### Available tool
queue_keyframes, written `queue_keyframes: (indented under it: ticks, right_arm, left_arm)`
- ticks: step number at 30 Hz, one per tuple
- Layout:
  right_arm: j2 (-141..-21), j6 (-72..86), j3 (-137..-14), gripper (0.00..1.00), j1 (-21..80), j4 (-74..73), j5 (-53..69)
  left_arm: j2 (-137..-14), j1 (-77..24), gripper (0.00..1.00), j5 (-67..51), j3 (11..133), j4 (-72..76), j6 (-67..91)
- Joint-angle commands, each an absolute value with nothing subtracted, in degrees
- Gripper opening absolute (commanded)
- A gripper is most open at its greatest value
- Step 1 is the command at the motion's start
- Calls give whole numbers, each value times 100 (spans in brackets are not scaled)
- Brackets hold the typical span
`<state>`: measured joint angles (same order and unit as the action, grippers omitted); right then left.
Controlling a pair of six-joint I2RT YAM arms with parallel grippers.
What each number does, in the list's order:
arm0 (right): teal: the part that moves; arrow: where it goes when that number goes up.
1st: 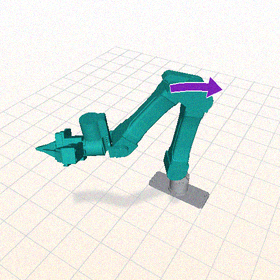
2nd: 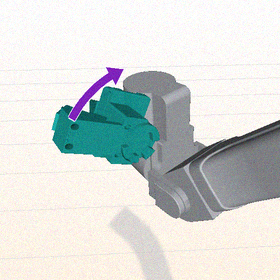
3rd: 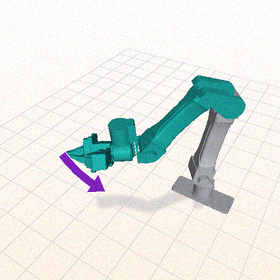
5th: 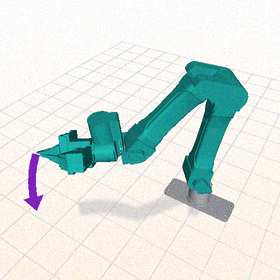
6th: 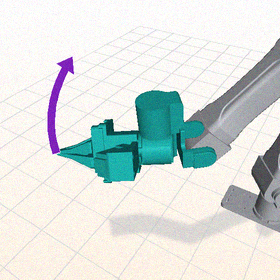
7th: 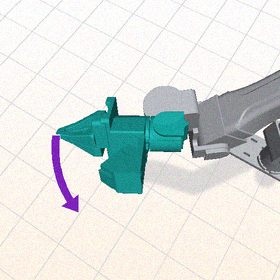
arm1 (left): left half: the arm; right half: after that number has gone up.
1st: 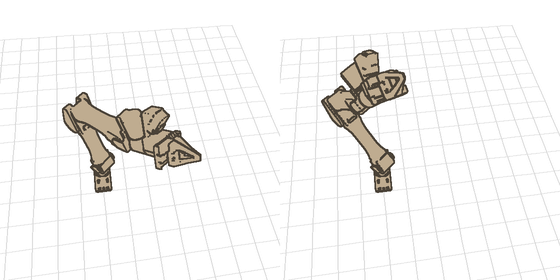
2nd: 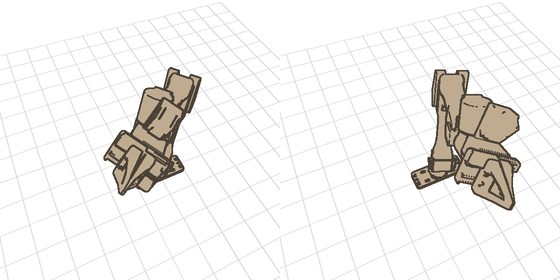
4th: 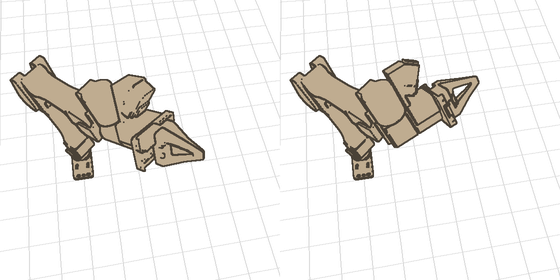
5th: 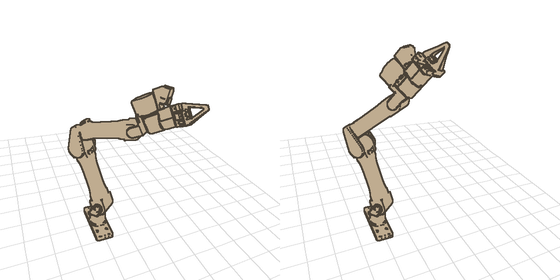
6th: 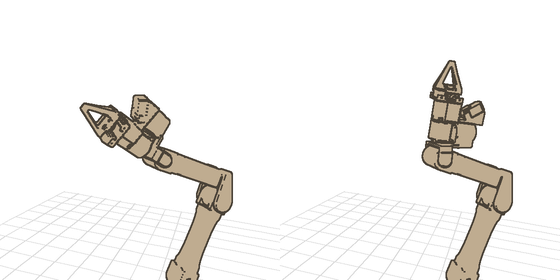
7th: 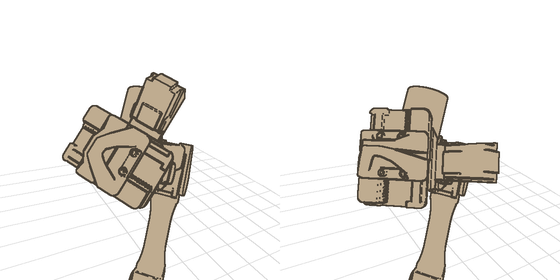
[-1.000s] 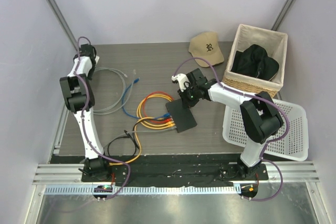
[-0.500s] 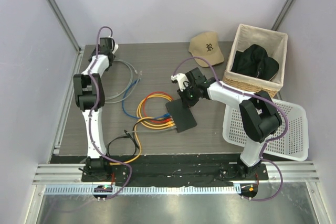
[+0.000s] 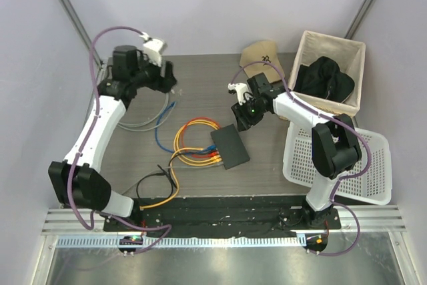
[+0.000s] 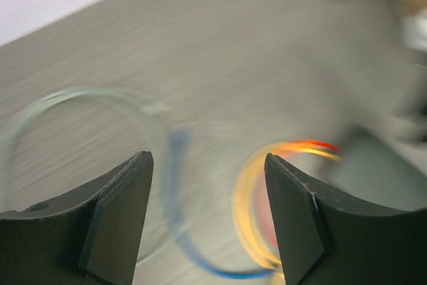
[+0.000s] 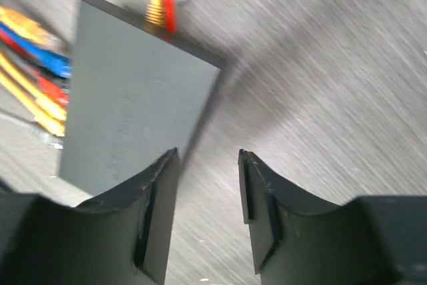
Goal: Pull the plug from the switch port
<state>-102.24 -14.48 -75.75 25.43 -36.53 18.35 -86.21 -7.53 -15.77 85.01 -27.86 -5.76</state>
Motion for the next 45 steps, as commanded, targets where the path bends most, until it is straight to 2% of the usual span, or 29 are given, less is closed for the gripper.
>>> queue_keyframes:
  ticks: [1, 4, 10, 14, 22, 26, 45]
  right_arm:
    - [-9976, -1213, -7717, 50, 2593, -3710, 2477]
    - [-9862, -1169, -7568, 49, 2584, -3578, 2698]
    - [-9633, -519, -6805, 36, 2619, -2832, 3410]
    - [-9571, -483, -6583, 27, 2619, -2716, 3357]
    - [-9790, -545, -6425, 20, 2628, -2778, 3244]
    - [-9984, -519, -6372, 11, 2628, -2777, 2980]
    - [-10116, -527, -6363, 11, 2628, -2751, 2892]
  left_arm:
    - [-8956, -1379, 71, -3988, 7647, -3049, -300]
    - [-9201, -1713, 69, -4341, 7269, -3006, -35]
    - [-9859, -2179, 69, -4430, 6987, -3085, -114]
    - [-10274, -2329, 69, -4341, 7093, -3086, -44]
    - [-11135, -2329, 65, -4877, 7409, -2619, 413]
    - [-11443, -2329, 61, -4940, 7506, -2628, 440]
    - [-12032, -2338, 47, -5564, 7664, -3340, -202]
